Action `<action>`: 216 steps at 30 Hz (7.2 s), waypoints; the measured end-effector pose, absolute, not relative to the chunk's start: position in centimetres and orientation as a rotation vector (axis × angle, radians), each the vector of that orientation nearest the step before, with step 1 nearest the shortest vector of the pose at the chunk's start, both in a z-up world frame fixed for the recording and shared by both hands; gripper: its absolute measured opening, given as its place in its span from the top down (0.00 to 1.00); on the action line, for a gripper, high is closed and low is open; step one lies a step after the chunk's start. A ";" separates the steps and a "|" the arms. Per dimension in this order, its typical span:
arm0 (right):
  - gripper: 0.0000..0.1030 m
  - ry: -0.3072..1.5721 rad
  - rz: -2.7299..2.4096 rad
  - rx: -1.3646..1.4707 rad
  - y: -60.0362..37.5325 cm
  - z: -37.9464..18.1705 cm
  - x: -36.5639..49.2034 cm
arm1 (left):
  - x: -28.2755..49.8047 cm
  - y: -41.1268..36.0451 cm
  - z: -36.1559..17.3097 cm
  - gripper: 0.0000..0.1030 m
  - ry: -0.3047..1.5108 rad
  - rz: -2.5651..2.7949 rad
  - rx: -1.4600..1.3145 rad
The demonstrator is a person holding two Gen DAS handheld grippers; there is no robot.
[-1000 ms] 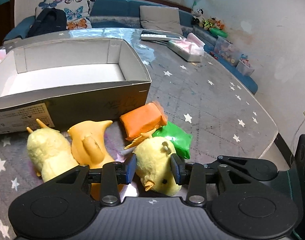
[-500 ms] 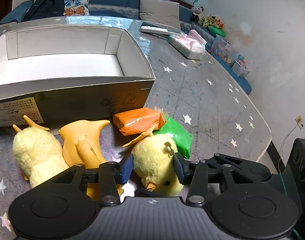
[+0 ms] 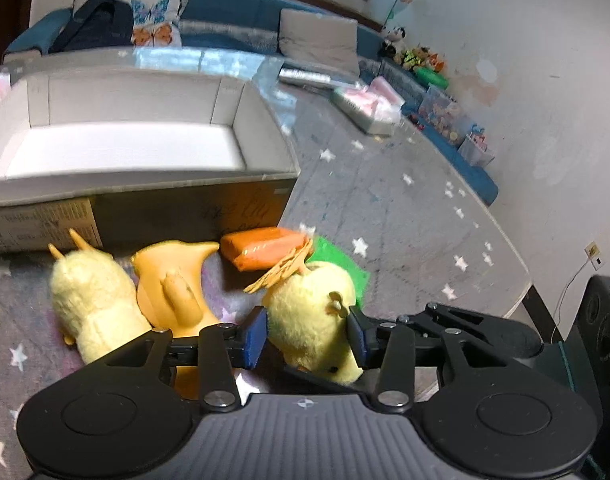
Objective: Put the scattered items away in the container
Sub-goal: 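Lower the right gripper onto the yellow plush chick and close it, then carry the chick into the box and open the right gripper, then move the right gripper to the green clay packet and close it, then lift the green packet into the box beside the chick and release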
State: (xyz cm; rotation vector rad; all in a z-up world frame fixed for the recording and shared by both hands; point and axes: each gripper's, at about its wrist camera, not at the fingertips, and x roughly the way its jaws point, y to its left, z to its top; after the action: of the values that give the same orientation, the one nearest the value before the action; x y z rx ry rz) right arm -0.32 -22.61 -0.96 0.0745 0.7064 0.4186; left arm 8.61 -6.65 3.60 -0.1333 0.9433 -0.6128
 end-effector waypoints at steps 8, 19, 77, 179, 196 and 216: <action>0.48 0.607 0.419 0.000 -22.0 2.3 1.2 | 9.7 -6.0 7.4 0.55 0.836 -0.586 -0.177; 0.50 0.540 0.444 -0.085 -19.0 4.1 8.0 | 16.5 -4.8 9.4 0.55 0.742 -0.494 -0.230; 0.32 0.695 0.355 -0.127 -20.9 1.1 18.1 | 24.6 -2.0 4.7 0.56 0.897 -0.422 -0.391; 0.64 0.691 0.268 -0.025 -26.5 -1.9 2.8 | 11.2 -10.1 2.3 0.69 0.964 -0.596 -0.343; 0.64 0.494 0.321 -0.026 -23.5 3.7 11.0 | 17.6 -6.6 8.9 0.69 0.767 -0.486 -0.304; 0.64 0.585 0.337 0.004 -22.3 0.0 16.3 | 22.7 -5.3 5.1 0.70 0.863 -0.439 -0.313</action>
State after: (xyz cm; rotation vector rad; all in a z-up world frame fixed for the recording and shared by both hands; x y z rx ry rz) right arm 16.31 -22.34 0.03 0.0041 0.5847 0.3371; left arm 22.74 -5.33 5.05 -0.3129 0.8632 -0.4388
